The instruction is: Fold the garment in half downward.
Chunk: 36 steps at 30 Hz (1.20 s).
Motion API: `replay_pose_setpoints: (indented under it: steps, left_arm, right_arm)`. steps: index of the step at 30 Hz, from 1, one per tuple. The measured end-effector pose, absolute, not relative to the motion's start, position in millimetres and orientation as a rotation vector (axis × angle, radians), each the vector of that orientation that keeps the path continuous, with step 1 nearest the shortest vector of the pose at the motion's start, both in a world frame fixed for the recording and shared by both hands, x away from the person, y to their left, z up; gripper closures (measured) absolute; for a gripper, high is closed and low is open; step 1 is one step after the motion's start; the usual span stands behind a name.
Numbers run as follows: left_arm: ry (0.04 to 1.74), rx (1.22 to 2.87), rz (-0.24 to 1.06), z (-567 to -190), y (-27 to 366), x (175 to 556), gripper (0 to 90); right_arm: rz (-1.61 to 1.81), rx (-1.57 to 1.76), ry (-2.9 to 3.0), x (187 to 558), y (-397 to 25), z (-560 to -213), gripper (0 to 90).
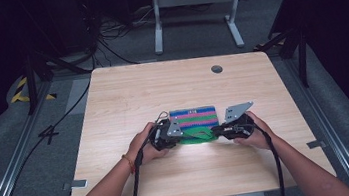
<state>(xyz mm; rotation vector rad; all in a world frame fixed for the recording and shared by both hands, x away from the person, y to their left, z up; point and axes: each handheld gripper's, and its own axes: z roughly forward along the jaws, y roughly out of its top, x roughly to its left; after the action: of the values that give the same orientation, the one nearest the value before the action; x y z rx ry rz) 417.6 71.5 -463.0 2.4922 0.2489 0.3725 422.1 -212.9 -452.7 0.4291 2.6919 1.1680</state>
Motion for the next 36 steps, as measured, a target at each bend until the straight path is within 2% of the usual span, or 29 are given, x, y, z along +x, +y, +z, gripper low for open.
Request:
replay_pose_setpoints:
  steps: [1, 3, 8, 11, 16, 18, 20, 24, 25, 30, 36]
  left_arm:
    - [0.235, 2.485, 0.373, -464, 72, 417, 73.6]
    - [0.244, 2.476, 0.353, -466, 73, 416, 71.5]
    - [0.258, 2.468, 0.316, -467, 76, 417, 59.7]
    - [0.305, 2.479, 0.313, -466, 78, 417, 49.1]
    - [0.364, 2.387, 0.257, -461, 91, 419, 43.8]
    - [0.365, 2.349, 0.24, -457, 95, 419, 44.1]
    - [0.375, 2.324, 0.239, -456, 95, 418, 48.9]
    - [0.358, 2.349, 0.203, -463, 92, 422, 62.8]
    - [0.358, 2.355, 0.185, -466, 92, 423, 68.5]
    - [0.394, 2.353, 0.177, -473, 91, 428, 78.9]
    - [0.418, 2.341, 0.19, -475, 87, 429, 79.9]
  right_arm:
    - [1.173, 0.438, 2.691, 422, -212, -456, 79.6]
    - [1.178, 0.443, 2.693, 421, -212, -457, 79.4]
    - [1.125, 0.455, 2.692, 420, -207, -464, 78.3]
    - [1.122, 0.482, 2.694, 421, -209, -466, 77.9]
    - [1.089, 0.496, 2.69, 419, -209, -470, 75.7]
    - [1.107, 0.506, 2.669, 418, -209, -468, 75.6]
    - [1.137, 0.505, 2.642, 417, -209, -465, 75.5]
    - [1.166, 0.5, 2.622, 416, -204, -462, 75.0]
    - [1.157, 0.496, 2.618, 416, -201, -464, 75.2]
    - [1.108, 0.498, 2.641, 418, -195, -472, 76.1]
    - [1.052, 0.502, 2.605, 423, -199, -474, 76.3]
